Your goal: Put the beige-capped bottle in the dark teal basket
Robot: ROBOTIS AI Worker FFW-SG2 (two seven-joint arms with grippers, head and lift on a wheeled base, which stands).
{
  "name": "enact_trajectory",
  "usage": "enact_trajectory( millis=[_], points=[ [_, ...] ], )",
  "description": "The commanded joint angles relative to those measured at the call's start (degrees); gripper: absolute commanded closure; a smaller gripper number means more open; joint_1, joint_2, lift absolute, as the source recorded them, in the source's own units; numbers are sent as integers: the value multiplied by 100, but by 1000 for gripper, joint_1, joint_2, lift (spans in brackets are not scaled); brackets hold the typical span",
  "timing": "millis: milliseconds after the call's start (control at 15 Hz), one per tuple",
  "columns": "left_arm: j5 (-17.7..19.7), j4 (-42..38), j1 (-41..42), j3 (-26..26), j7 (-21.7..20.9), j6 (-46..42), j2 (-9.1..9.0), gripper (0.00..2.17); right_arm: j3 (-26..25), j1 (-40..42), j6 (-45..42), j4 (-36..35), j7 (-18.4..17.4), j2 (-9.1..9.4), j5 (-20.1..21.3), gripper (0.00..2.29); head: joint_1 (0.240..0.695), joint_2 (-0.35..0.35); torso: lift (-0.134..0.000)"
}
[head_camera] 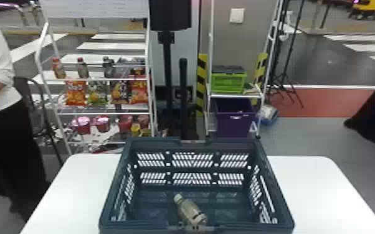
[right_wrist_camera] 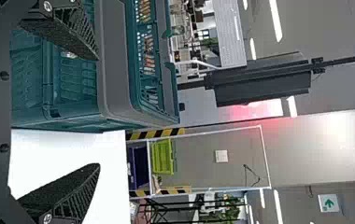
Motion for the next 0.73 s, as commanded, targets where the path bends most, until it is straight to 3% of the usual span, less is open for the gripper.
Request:
enact_trajectory(
  millis=[0, 667],
  points=[
    [-1, -9, 9, -4, 16, 45, 0, 154, -11, 3, -23, 49, 12, 0, -21, 80, 499, 0, 0],
    [-80, -9, 27, -21, 42, 62, -35, 154, -63, 3, -23, 84, 91, 8, -65, 83, 499, 0, 0]
  ],
)
